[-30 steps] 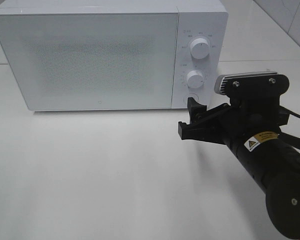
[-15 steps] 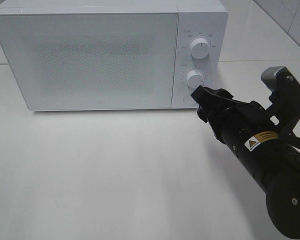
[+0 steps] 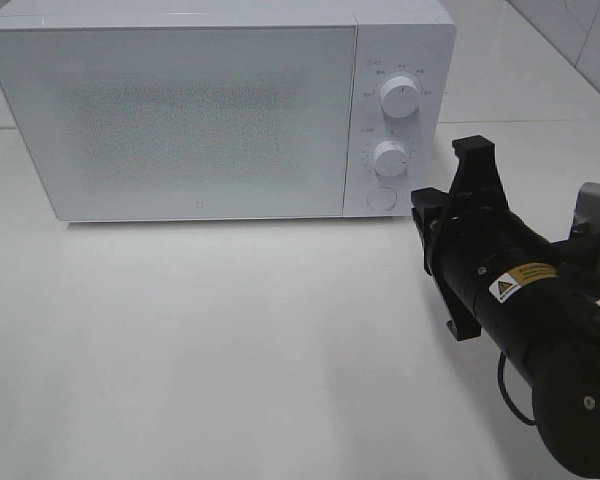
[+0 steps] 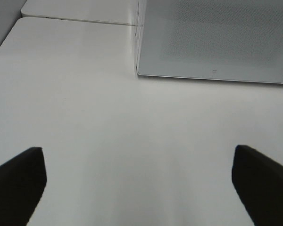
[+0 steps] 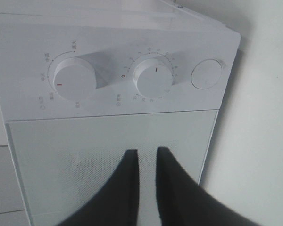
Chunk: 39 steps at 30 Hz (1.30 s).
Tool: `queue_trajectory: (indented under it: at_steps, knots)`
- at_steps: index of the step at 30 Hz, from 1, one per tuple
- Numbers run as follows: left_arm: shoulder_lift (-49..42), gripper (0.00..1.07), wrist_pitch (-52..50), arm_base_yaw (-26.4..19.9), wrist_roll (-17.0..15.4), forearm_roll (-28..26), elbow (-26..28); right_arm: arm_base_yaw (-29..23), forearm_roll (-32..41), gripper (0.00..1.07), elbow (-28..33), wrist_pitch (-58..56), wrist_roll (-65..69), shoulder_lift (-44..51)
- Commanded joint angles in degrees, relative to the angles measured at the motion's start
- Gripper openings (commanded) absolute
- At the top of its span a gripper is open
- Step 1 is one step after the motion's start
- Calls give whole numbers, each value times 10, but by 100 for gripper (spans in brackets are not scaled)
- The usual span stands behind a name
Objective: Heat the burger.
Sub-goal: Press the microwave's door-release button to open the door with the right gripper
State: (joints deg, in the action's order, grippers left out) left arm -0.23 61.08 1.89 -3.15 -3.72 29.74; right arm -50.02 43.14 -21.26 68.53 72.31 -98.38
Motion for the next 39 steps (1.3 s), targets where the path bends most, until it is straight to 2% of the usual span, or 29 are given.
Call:
queue_trajectory:
  at_steps: [1,10,19,27,39]
  knots:
    - [-3,100,-1,-1,-2,-5,-2,-3,-3,0,-5,-24,53,-1]
    - [-3,100,-1,-1,-2,-5,-2,-1,15,0,-6,-34,53,-3]
    - [-3,100,-1,-1,-2,-5,-2,-1,29,0,-21,-26,77,-48]
    - [-3,100,-1,-1,-2,-5,-2,42,17,0,-68,-52,78,-87]
    - [-3,100,-1,-1,-2,-5,-2,106,-28,0,-172,-131,61,-147]
